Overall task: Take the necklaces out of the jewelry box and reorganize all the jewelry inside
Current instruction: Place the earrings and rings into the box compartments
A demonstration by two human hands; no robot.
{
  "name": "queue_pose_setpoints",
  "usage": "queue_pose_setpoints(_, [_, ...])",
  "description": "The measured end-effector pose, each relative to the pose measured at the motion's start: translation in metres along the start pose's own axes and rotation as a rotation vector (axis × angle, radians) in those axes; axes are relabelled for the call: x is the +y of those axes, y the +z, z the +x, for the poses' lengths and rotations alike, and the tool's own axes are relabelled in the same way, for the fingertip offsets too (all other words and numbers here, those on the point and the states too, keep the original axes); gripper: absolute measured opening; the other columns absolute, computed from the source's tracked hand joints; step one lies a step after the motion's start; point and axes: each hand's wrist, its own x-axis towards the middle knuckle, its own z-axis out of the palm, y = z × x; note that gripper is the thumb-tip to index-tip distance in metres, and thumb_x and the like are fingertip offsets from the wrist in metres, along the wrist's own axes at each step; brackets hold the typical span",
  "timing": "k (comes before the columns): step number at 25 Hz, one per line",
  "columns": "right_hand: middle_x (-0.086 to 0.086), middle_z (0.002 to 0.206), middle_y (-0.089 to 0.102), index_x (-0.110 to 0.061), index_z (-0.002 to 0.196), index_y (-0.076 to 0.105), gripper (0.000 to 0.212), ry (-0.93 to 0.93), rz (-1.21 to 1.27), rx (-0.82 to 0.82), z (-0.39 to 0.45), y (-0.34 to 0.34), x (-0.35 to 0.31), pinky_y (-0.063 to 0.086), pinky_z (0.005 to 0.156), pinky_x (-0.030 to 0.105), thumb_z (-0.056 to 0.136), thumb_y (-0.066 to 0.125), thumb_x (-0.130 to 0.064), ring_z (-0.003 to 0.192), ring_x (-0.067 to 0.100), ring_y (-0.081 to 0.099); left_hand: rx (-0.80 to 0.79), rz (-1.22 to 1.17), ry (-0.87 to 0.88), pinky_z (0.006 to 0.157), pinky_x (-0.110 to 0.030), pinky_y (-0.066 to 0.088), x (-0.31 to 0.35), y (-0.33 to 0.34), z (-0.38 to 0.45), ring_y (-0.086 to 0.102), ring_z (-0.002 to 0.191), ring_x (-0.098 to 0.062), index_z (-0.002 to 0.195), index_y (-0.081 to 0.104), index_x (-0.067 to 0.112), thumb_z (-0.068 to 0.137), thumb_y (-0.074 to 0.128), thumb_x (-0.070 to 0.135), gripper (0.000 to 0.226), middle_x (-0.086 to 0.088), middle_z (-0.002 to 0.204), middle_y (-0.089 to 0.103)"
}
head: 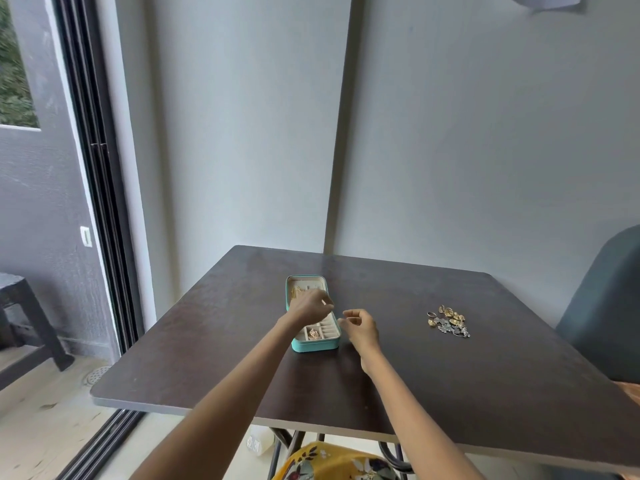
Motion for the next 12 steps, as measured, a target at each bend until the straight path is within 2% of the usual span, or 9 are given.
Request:
queue_pose_setpoints(4, [-0.002, 0.079, 0.061, -0.019, 0.085, 0.058, 0.002, 0.007, 0.084, -0.015, 0.007, -0.009, -0.002, 0.043, 0.059, 0.024, 0.087, 0.059, -0.02, 0.067, 0.01, 0.054, 0.074, -0.097, 0.095, 0.092, -0.033, 0.045, 0.028, 0.009, 0.004, 0.059, 0.111, -0.026, 0.109, 0.068, 0.009, 0.093, 0.05, 0.019, 0.026, -0.007, 0.117, 0.067])
queue_pose_setpoints(9, [0.001, 0.081, 0.068, -0.029, 0.071, 0.057, 0.013, -0.055, -0.077, 0.14, 0.029, -0.066, 0.017, 0.051, 0.069, 0.037, 0.084, 0.058, -0.025, 0.078, 0.022, 0.064, 0.049, -0.303, 0.138, 0.09, -0.03, 0.046, 0.077, 0.051, 0.021, 0.061, 0.108, -0.025, 0.109, 0.068, 0.009, 0.092, 0.05, 0.012, 0.025, -0.01, 0.114, 0.068])
queue_pose_setpoints(12, [0.003, 0.085, 0.069, -0.029, 0.071, 0.057, 0.02, 0.006, -0.129, 0.26, 0.043, -0.112, 0.037, 0.054, 0.07, 0.04, 0.085, 0.054, -0.016, 0.077, 0.025, 0.064, -0.016, -0.398, 0.148, 0.089, -0.027, 0.045, 0.107, 0.095, 0.026, 0.061, 0.106, -0.026, 0.111, 0.064, 0.006, 0.091, 0.048, 0.01, 0.026, -0.011, 0.113, 0.067])
